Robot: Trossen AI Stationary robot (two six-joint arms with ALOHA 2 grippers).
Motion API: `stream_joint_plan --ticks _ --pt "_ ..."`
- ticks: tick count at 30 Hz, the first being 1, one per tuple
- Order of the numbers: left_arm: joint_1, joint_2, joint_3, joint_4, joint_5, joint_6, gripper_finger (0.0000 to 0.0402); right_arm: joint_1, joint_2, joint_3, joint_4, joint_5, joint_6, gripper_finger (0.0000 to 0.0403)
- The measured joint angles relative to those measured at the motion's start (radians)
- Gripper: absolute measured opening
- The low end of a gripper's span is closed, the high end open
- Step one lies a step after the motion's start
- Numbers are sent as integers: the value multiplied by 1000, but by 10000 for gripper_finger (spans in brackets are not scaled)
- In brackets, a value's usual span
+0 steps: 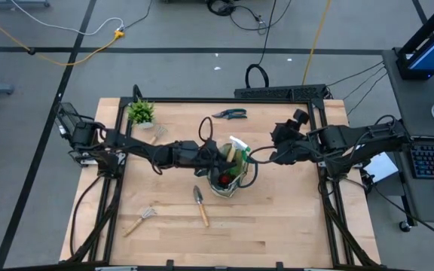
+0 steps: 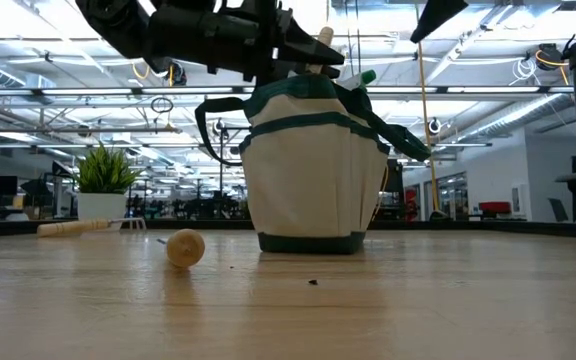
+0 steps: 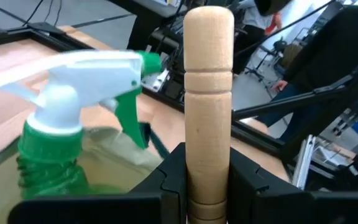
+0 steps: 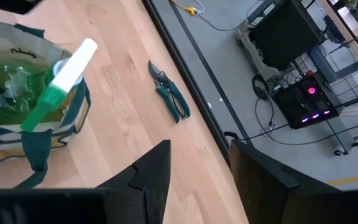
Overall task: Pick & Place Garden tools in Gardening bag
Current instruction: Put the right brown trowel into the gardening bag
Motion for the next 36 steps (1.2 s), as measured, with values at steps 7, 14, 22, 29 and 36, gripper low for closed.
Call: stream_joint_plan --ticks 7,14,22,29,36 --pt "-36 0 0 -50 -84 -20 63 0 0 0 -46 0 42 155" --pt "-57 0 0 -70 -147 -40 63 0 0 0 -46 0 42 155" --pt "-55 0 0 -116 -170 -110 63 0 0 0 -44 0 42 155" --pt "-55 0 0 -161 -171 -174 63 0 0 0 -43 0 43 155" --pt "-55 0 0 -168 -159 -187 63 0 0 0 -43 0 52 155"
